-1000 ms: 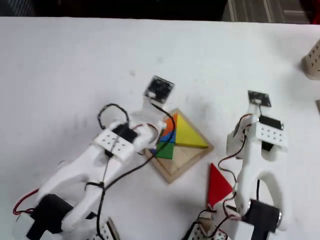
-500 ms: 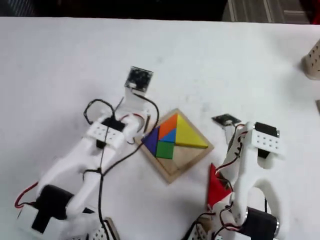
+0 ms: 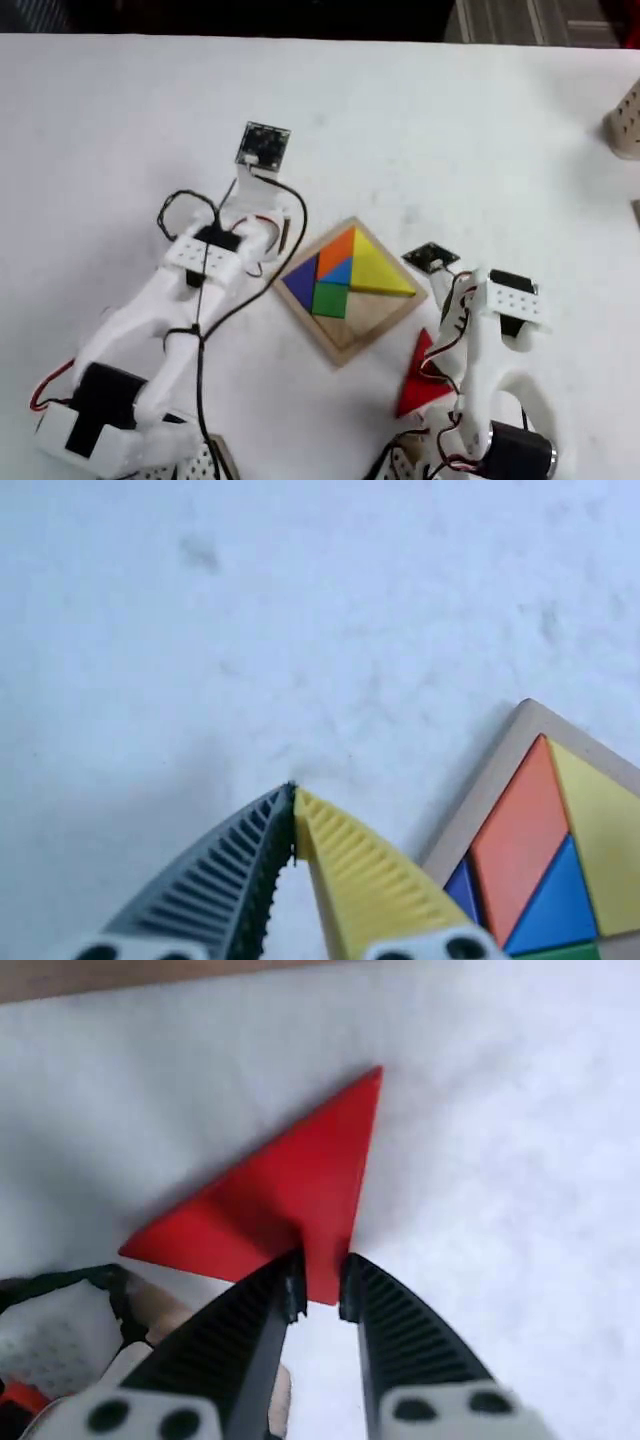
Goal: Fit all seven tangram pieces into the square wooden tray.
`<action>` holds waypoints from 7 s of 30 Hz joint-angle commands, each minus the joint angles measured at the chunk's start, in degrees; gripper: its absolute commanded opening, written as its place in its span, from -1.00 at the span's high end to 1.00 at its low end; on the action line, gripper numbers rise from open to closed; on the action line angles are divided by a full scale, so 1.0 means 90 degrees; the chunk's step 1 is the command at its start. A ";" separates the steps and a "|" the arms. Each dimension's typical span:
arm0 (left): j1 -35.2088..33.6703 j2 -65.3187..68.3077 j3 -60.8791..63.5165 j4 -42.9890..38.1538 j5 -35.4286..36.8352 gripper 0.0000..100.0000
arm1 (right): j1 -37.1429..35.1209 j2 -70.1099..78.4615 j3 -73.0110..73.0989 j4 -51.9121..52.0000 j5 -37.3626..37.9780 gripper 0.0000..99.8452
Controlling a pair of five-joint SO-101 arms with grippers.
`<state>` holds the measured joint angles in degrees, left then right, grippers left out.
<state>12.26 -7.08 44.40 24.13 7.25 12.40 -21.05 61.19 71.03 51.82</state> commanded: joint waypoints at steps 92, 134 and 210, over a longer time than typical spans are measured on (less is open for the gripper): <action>0.6725 0.0073 0.0039 0.0821 0.0264 0.96 | 0.5778 0.7292 -1.3050 0.2945 -0.1973 0.97; 0.5621 -0.0151 -0.0479 0.2081 0.0264 0.96 | 0.6716 0.6667 -1.3929 0.3043 -0.2188 0.97; 0.4088 -0.1851 0.1495 0.0557 0.0801 0.96 | 0.2418 0.1275 -0.5675 0.2799 0.0381 0.96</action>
<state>50.15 -24.75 58.55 32.04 14.20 44.22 0.57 1.93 96.70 54.37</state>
